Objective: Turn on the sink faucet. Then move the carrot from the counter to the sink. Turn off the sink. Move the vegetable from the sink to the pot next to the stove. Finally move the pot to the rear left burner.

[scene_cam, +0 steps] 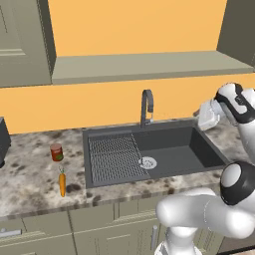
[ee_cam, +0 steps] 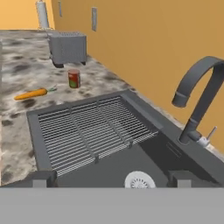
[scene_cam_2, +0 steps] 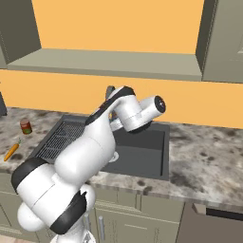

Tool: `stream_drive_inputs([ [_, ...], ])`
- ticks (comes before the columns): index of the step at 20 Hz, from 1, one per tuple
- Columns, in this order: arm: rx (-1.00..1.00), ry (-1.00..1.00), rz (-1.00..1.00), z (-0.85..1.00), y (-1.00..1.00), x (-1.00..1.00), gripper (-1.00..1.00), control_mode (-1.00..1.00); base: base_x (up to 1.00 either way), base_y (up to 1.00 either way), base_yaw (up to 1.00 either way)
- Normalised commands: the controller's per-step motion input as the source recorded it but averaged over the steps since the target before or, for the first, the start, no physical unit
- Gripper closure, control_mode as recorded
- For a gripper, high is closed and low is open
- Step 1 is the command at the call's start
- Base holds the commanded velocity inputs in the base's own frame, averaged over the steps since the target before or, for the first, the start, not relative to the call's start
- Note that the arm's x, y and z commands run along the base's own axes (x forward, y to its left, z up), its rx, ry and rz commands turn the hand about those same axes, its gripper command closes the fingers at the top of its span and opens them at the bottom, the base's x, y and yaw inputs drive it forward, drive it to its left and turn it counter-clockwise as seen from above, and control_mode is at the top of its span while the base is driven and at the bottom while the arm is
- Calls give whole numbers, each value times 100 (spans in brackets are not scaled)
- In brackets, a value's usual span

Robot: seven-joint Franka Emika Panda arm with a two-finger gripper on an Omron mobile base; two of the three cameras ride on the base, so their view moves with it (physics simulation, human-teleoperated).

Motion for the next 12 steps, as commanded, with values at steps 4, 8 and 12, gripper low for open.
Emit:
stream_drive_inputs([
  [4, 1, -14, 5, -17, 18, 22, -100, -100, 0, 0, 0],
  [8, 1, -2, 0, -5, 24, 26, -100, -100, 0, 0, 0],
  [12, 0, 0, 0, -6, 27, 25, -100, -100, 0, 0, 0],
])
